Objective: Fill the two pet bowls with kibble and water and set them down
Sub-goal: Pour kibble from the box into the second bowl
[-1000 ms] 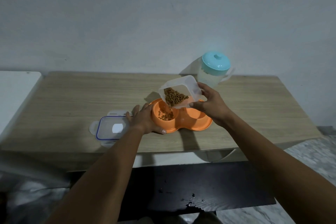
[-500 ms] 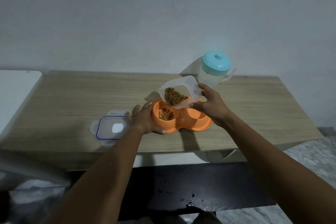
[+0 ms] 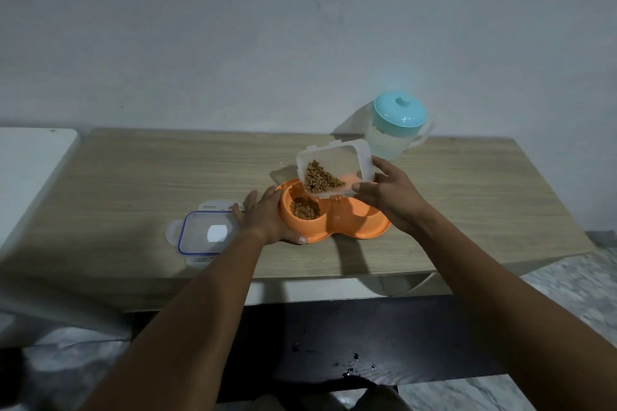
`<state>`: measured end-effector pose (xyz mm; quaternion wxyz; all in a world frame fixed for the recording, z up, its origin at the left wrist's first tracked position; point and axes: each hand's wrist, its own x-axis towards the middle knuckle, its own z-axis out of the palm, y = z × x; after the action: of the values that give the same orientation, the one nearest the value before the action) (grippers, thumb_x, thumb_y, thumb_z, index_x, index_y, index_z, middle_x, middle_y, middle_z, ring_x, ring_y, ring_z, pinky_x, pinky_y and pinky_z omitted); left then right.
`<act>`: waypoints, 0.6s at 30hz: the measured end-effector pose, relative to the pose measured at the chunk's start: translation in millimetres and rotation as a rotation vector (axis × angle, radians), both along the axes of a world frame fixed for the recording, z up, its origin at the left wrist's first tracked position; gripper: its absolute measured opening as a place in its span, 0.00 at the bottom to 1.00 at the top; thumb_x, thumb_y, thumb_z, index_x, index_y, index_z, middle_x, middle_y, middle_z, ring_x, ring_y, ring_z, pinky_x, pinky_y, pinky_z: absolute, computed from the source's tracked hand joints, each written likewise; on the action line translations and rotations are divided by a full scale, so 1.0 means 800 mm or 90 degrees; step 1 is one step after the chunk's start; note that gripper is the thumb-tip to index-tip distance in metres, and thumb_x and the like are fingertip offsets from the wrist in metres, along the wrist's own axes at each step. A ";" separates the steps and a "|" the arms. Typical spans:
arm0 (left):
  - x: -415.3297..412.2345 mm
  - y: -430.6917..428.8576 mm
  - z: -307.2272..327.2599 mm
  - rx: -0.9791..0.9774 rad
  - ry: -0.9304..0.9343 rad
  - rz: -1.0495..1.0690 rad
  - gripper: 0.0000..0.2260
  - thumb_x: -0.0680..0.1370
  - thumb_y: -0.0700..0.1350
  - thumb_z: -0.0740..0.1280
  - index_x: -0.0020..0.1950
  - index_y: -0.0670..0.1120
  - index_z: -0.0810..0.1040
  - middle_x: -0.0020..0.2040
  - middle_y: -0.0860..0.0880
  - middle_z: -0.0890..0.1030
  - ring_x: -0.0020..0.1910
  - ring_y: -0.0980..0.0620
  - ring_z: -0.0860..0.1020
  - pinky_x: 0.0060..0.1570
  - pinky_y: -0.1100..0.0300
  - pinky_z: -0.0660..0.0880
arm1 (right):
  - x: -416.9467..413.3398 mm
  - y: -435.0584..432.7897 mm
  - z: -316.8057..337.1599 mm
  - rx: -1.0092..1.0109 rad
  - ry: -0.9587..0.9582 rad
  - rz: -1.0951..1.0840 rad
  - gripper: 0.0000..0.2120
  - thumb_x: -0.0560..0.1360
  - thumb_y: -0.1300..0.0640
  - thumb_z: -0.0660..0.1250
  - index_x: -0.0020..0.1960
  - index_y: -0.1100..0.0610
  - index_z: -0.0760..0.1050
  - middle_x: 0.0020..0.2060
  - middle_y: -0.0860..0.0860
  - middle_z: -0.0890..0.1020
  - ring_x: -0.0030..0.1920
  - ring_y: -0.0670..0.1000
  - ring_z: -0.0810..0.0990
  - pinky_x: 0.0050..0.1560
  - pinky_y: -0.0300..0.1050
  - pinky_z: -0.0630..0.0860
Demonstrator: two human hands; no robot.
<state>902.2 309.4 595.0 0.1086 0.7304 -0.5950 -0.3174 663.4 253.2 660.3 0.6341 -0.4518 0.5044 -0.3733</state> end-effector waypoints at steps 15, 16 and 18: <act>0.002 -0.010 -0.010 0.014 -0.031 -0.006 0.58 0.55 0.64 0.81 0.78 0.59 0.53 0.81 0.56 0.53 0.80 0.44 0.43 0.70 0.29 0.39 | 0.088 -0.093 -0.024 0.194 -0.078 -0.101 0.17 0.79 0.68 0.65 0.67 0.64 0.67 0.71 0.65 0.69 0.41 0.58 0.86 0.39 0.42 0.85; 0.002 -0.011 -0.012 0.010 -0.033 -0.006 0.58 0.55 0.64 0.81 0.78 0.59 0.53 0.81 0.55 0.53 0.80 0.43 0.43 0.69 0.29 0.39 | 0.096 -0.099 -0.027 0.211 -0.080 -0.096 0.17 0.80 0.67 0.64 0.67 0.63 0.66 0.72 0.66 0.67 0.41 0.57 0.86 0.42 0.42 0.85; 0.003 -0.013 -0.014 0.006 -0.036 -0.007 0.58 0.55 0.64 0.81 0.78 0.60 0.52 0.81 0.55 0.53 0.80 0.43 0.43 0.69 0.29 0.40 | 0.109 -0.110 -0.033 0.240 -0.095 -0.085 0.21 0.81 0.67 0.63 0.72 0.63 0.63 0.73 0.68 0.65 0.44 0.58 0.86 0.48 0.44 0.85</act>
<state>904.2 299.0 583.6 0.0865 0.7362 -0.6007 -0.2995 751.0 165.3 633.7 0.7171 -0.2613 0.5457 -0.3460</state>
